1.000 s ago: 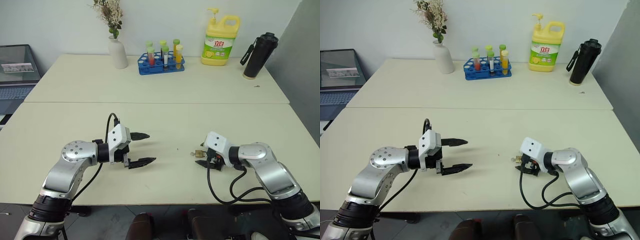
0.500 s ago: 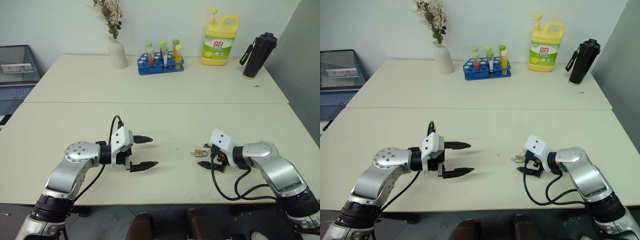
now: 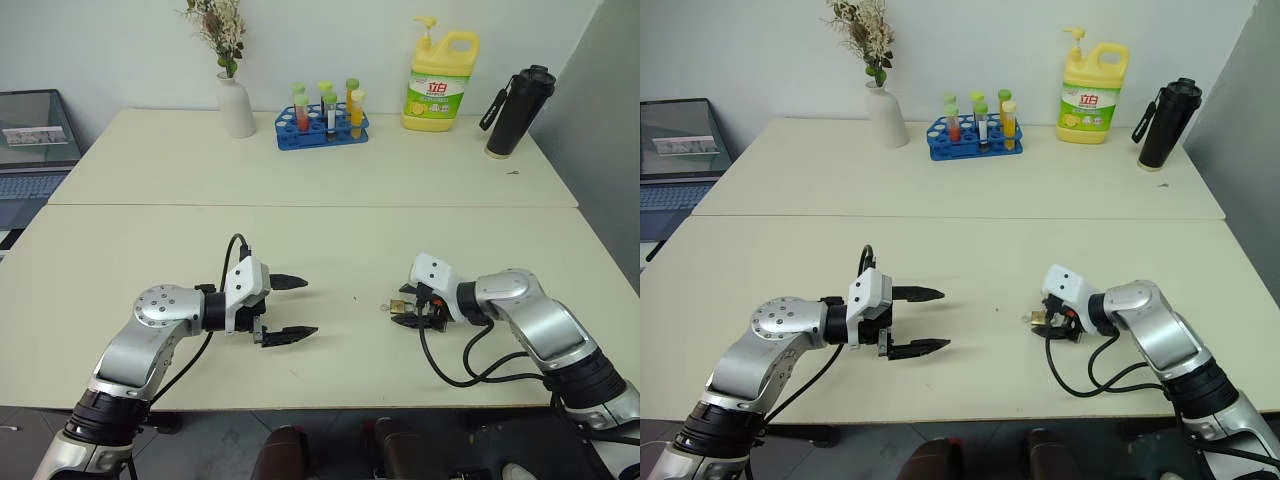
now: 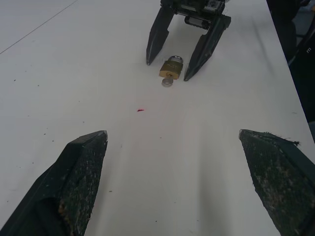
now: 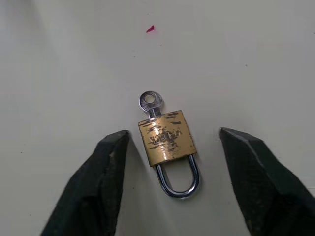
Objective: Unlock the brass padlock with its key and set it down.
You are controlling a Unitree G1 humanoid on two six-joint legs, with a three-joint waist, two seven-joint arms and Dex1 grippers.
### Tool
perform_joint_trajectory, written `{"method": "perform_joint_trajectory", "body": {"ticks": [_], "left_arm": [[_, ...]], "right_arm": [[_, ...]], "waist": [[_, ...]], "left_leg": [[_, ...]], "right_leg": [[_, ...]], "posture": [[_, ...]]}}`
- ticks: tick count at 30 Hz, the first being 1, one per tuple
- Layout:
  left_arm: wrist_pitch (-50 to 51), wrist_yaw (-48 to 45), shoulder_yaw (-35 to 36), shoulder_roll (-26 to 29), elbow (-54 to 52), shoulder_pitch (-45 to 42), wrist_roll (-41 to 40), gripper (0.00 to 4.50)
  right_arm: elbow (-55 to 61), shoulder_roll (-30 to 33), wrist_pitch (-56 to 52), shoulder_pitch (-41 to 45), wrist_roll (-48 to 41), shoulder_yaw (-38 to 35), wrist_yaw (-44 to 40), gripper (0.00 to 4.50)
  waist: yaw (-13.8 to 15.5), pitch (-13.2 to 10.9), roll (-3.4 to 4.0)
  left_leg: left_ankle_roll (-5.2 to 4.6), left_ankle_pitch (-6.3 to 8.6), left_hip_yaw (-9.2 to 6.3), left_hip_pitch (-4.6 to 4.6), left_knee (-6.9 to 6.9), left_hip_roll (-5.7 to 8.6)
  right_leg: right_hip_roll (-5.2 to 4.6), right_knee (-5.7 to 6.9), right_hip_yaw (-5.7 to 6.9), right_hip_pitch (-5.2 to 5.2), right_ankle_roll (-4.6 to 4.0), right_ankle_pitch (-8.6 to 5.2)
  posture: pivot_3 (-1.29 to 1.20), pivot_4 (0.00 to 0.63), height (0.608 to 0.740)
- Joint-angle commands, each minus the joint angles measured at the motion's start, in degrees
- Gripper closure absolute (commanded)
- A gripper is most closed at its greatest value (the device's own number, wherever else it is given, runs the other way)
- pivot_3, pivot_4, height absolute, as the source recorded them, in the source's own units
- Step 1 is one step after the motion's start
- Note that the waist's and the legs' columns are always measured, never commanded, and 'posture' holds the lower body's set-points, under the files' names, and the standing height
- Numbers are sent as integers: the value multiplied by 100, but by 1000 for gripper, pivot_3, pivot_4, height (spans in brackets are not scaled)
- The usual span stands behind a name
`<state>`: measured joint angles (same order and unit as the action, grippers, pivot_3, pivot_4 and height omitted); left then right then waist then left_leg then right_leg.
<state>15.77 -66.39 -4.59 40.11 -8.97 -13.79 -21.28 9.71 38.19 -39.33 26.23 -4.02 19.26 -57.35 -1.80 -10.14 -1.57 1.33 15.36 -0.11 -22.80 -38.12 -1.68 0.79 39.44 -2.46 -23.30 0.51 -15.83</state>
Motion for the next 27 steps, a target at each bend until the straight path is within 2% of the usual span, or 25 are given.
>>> {"method": "perform_joint_trajectory", "body": {"ticks": [1, 3, 4, 6, 14, 18, 21, 27], "left_arm": [[-41, 67, 32, -62, -152, -16, -47, 0], [-1, 106, 55, -96, -149, -20, -90, 0], [45, 150, 72, -121, -149, -34, -111, 0], [130, 217, 101, -160, -146, -64, -140, 0], [573, 515, 379, -142, 7, -309, -340, 0], [619, 506, 396, -138, 141, -469, -320, 0], [863, 623, 401, -248, 212, -739, -420, 0], [1608, 742, 413, -380, 53, -1085, -842, 0]], "right_arm": [[73, 131, 206, -13, 152, 69, 45, 2774], [113, 130, 258, -29, 187, 101, 78, 3505], [158, 131, 265, -55, 187, 107, 82, 3572], [223, 138, 343, -89, 200, 98, 111, 3564], [852, 169, 2054, -132, 635, -378, 830, 3564], [993, 304, 2792, -296, 1132, -297, 1093, 3564], [1019, 412, 3710, -324, 1920, -191, 1541, 3564], [903, 302, 4529, -352, 2680, -202, 2113, 3564]], "waist": [[1, 0, 0], [1, 0, -1], [1, 0, -1], [2, 0, -1], [0, 0, 0], [8, 0, -1], [11, 0, -1], [12, 1, -3]], "left_leg": [[0, 0, 0, 0, -1, 0], [0, 0, 0, 0, -2, 0], [0, 0, 0, 0, -2, 0], [0, 0, 0, 0, -2, 0], [0, 0, -2, -2, -2, -1], [0, 0, -2, -2, 0, 0], [1, 0, 2, -3, -1, 3], [1, -1, 3, -3, -4, 4]], "right_leg": [[0, 0, 0, 0, 0, 0], [0, 0, -1, 0, 1, 0], [0, 0, 0, 1, 0, 0], [0, 1, -1, 1, 0, 0], [-1, 1, 1, -1, 1, -1], [-1, 0, 1, 0, 1, 0], [-1, 1, -1, 0, 1, 0], [-1, 2, -2, 0, 1, 0]], "posture": [[0, 150, 740], [0, 150, 740], [0, 150, 740], [0, 150, 740], [0, 150, 740], [0, 150, 740], [0, 150, 740], [0, 150, 740]]}}
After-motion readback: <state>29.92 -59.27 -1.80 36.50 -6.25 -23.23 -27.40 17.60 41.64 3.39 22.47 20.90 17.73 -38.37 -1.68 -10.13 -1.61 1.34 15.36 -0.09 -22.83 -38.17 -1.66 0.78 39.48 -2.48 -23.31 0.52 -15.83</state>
